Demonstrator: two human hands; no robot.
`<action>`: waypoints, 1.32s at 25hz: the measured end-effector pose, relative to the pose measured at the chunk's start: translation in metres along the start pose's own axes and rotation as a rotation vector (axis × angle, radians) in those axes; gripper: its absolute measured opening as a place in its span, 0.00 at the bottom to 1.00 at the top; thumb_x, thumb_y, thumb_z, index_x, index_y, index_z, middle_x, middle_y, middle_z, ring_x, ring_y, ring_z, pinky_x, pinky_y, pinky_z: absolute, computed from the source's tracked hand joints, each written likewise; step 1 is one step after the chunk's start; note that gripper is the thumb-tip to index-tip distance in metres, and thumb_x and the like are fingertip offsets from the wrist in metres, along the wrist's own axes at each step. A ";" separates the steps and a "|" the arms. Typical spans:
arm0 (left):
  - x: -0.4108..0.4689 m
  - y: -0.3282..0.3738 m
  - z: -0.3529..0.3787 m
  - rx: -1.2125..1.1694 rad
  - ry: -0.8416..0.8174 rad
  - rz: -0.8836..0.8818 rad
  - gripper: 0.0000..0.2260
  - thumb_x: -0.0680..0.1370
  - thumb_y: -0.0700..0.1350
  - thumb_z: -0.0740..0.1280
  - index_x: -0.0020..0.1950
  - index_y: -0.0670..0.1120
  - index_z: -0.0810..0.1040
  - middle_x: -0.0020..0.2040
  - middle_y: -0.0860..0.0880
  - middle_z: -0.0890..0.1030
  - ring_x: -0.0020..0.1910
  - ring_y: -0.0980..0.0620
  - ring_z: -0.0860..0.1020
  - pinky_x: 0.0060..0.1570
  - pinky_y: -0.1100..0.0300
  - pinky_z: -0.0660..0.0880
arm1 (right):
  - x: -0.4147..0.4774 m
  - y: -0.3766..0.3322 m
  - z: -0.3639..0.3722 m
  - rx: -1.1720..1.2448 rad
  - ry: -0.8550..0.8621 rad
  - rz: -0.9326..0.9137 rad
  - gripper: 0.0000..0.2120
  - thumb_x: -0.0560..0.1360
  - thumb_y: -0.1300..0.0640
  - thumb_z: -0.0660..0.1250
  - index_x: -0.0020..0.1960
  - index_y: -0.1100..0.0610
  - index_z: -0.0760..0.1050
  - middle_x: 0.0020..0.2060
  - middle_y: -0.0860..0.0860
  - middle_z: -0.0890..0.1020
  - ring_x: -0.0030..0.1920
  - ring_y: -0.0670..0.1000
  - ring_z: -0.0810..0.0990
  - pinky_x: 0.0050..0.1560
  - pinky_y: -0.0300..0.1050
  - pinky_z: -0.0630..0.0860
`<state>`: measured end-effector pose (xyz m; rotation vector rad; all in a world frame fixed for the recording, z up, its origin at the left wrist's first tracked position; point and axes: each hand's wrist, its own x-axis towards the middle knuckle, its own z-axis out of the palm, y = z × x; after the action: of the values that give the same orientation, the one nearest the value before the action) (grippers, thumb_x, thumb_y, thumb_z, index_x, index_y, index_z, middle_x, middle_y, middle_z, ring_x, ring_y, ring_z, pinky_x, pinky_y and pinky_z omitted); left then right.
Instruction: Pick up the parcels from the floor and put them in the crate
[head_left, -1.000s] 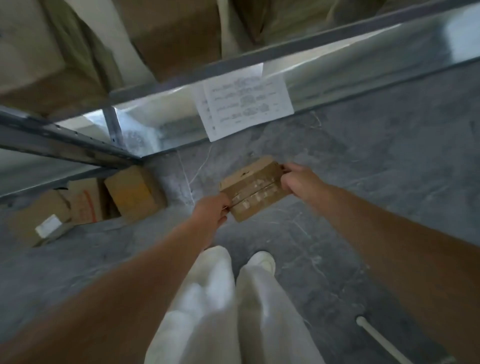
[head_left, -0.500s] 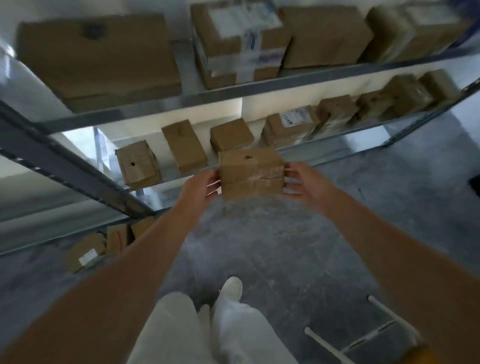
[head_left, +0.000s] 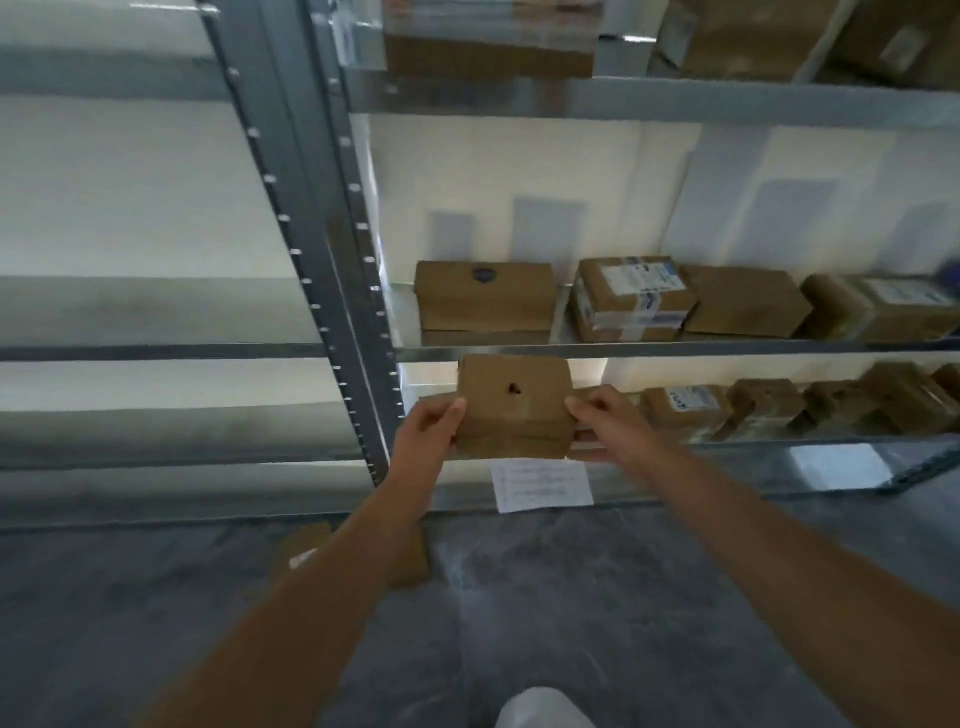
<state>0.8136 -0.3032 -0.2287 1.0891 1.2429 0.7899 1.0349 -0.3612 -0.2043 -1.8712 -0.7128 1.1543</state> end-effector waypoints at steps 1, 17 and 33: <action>-0.009 0.000 -0.025 -0.025 0.035 0.007 0.10 0.77 0.55 0.69 0.52 0.50 0.79 0.54 0.48 0.81 0.55 0.47 0.80 0.57 0.51 0.78 | -0.007 -0.007 0.022 0.001 -0.015 -0.020 0.06 0.79 0.54 0.68 0.52 0.55 0.73 0.53 0.56 0.81 0.50 0.55 0.83 0.42 0.48 0.83; -0.117 -0.023 -0.280 -0.184 0.387 0.068 0.11 0.77 0.34 0.67 0.53 0.49 0.81 0.55 0.49 0.82 0.58 0.49 0.79 0.59 0.51 0.76 | -0.122 -0.054 0.263 -0.104 -0.357 -0.114 0.19 0.78 0.39 0.61 0.58 0.53 0.72 0.54 0.51 0.80 0.52 0.51 0.82 0.44 0.44 0.83; -0.065 0.022 -0.303 -0.328 0.225 0.004 0.21 0.79 0.44 0.67 0.71 0.40 0.70 0.62 0.43 0.79 0.61 0.46 0.79 0.67 0.50 0.72 | -0.060 -0.086 0.283 0.245 -0.504 -0.118 0.08 0.80 0.62 0.64 0.59 0.57 0.71 0.60 0.56 0.76 0.62 0.57 0.78 0.63 0.59 0.77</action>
<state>0.5068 -0.2938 -0.1793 0.7508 1.2431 1.0994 0.7494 -0.2685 -0.1766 -1.3252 -0.8947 1.5778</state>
